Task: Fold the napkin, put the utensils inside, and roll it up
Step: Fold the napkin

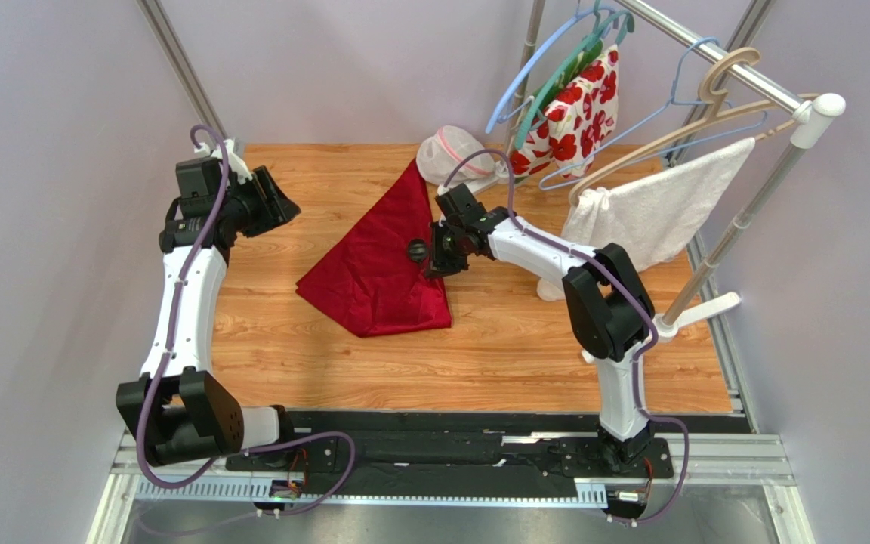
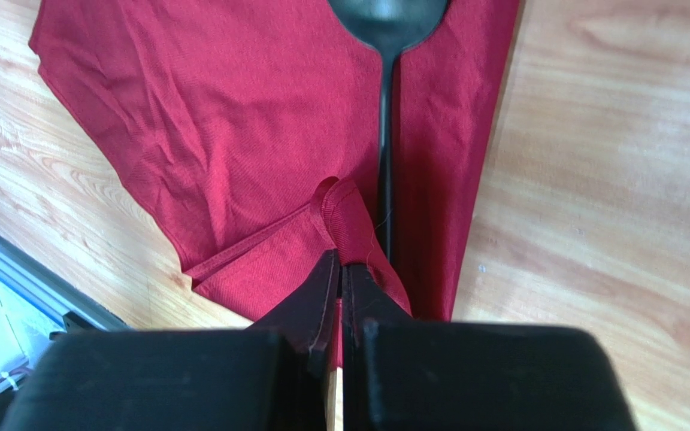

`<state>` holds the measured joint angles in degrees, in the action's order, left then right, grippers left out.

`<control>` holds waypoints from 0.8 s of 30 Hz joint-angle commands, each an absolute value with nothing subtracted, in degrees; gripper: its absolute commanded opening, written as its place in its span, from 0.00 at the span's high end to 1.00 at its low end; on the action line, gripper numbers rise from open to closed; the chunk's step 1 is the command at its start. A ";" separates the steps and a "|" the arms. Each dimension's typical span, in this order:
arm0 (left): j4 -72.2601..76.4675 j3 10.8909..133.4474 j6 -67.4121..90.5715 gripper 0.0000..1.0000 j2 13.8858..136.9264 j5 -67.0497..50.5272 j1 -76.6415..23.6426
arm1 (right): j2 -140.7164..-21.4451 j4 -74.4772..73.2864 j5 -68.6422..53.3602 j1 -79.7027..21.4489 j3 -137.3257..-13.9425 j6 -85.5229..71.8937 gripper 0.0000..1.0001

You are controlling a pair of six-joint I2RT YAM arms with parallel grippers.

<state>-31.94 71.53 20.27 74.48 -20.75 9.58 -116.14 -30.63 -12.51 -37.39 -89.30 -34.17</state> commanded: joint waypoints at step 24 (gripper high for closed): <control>-30.76 71.72 20.57 0.41 74.97 -21.97 10.11 | -125.33 -23.99 -18.02 -33.58 -101.60 -31.90 1.00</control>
